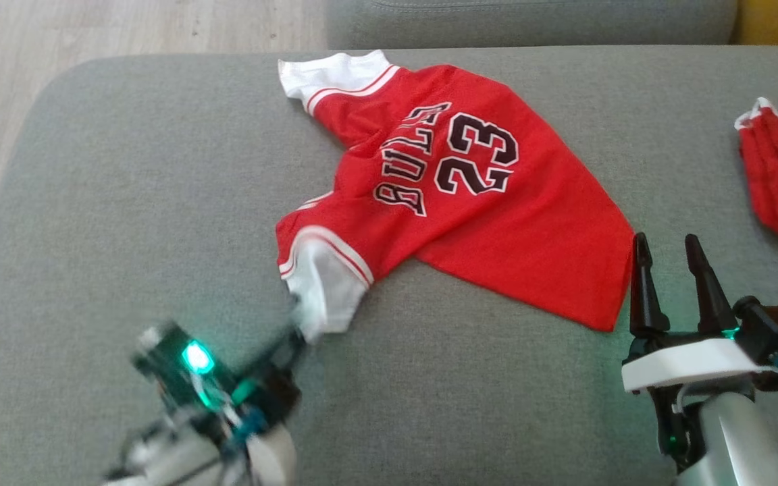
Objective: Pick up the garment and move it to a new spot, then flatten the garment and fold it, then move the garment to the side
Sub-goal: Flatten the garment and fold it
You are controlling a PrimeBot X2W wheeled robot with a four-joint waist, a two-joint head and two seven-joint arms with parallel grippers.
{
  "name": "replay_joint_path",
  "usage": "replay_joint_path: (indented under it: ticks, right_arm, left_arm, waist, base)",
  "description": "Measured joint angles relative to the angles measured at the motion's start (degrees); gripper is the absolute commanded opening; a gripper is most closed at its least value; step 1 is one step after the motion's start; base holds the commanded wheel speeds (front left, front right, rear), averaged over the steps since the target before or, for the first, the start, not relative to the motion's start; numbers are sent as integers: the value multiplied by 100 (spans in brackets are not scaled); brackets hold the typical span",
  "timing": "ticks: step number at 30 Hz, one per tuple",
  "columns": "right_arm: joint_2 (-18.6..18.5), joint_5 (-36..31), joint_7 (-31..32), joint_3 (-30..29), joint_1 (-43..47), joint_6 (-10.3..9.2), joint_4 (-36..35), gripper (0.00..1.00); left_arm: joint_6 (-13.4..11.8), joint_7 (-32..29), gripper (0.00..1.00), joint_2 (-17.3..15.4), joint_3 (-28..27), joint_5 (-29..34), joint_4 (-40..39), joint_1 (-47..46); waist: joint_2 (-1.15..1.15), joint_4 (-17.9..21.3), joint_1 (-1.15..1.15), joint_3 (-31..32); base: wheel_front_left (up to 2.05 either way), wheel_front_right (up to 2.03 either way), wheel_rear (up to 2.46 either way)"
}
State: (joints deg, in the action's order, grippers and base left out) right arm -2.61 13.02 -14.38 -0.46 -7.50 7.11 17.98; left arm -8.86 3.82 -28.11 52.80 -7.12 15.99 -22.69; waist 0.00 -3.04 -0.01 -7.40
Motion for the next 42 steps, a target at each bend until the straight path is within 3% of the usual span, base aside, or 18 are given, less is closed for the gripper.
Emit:
replay_joint_path:
  ticks: [2,6,12,17,20,24,28,37,42]
  right_arm:
    - [0,0,0,13,-2,0,26,100]
    - [0,0,0,54,-2,0,66,100]
    - [0,0,0,60,-1,0,93,100]
    - [-1,0,0,67,3,0,94,100]
    - [0,-11,0,83,4,0,91,100]
    - [0,-27,0,116,10,0,85,100]
    - [0,-27,0,133,15,0,65,100]
    - [-1,-126,37,26,18,0,31,100]
    - [-1,-210,498,27,29,0,304,100]
  left_arm:
    - [290,-391,100,45,245,-152,41,196]
    - [271,-586,100,140,272,-296,55,286]
    - [-260,-354,100,176,-213,-522,-44,283]
    - [-650,182,100,232,-955,-1199,-397,366]
    - [-1012,721,100,336,-1526,-1537,-677,520]
    - [-1311,976,100,487,-2185,-1989,-928,782]
    - [-1223,1046,100,692,-2429,-2290,-866,1124]
    - [-873,1062,100,913,-2665,-2091,-643,1213]
    - [-717,1062,100,990,-2716,-1939,-525,1211]
  waist:
    - [0,-27,0,21]
    - [0,-50,0,73]
    - [0,-55,0,153]
    - [0,-42,0,227]
    - [0,-34,0,257]
    - [0,-10,0,274]
    - [0,14,0,213]
    - [0,-25,1,54]
    - [0,-107,1,-46]
  base:
    - [0,0,0]
    - [0,0,0]
    - [0,0,0]
    - [0,0,0]
    - [0,0,0]
    - [0,0,0]
    - [0,0,0]
    - [0,0,0]
    - [0,0,0]
